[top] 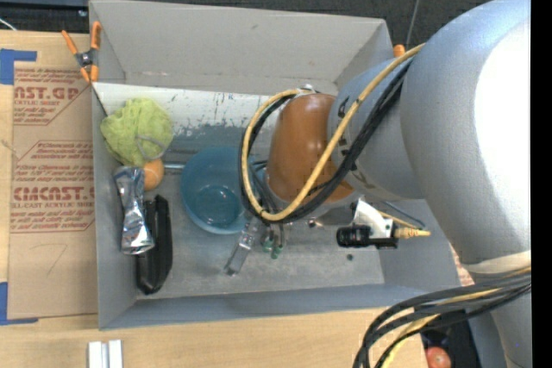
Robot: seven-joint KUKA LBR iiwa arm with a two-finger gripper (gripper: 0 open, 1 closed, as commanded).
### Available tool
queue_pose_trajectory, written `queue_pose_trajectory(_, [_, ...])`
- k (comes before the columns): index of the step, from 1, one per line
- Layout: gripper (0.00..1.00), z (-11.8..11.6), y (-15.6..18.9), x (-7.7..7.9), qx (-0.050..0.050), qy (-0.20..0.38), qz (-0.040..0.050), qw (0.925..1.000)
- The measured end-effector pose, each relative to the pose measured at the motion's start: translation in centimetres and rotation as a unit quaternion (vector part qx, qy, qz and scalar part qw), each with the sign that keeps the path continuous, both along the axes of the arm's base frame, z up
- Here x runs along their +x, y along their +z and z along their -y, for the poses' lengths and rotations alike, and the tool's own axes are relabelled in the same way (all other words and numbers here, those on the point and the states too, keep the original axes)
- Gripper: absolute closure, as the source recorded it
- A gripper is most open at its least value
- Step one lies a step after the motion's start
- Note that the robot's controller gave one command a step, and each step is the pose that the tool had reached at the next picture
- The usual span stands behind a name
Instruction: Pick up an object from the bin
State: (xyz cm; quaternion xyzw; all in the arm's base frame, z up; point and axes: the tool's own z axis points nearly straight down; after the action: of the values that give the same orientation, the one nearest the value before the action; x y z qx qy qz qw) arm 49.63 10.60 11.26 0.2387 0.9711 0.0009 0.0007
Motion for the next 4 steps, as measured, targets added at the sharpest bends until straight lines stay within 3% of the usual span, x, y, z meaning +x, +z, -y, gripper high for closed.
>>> queue_pose_trajectory(1, [0.0,-5.3,2.7,0.9,0.001,0.222,0.0012,0.975])
queue_pose_trajectory(2, [0.0,-2.5,-2.6,1.1,-0.001,0.017,-0.0018,0.9999])
queue_pose_trajectory(3, [0.0,-5.2,0.9,2.7,0.001,0.198,0.0043,0.9802])
queue_pose_trajectory(4, [0.0,-1.5,6.0,2.2,-0.001,0.018,-0.0005,0.9998])
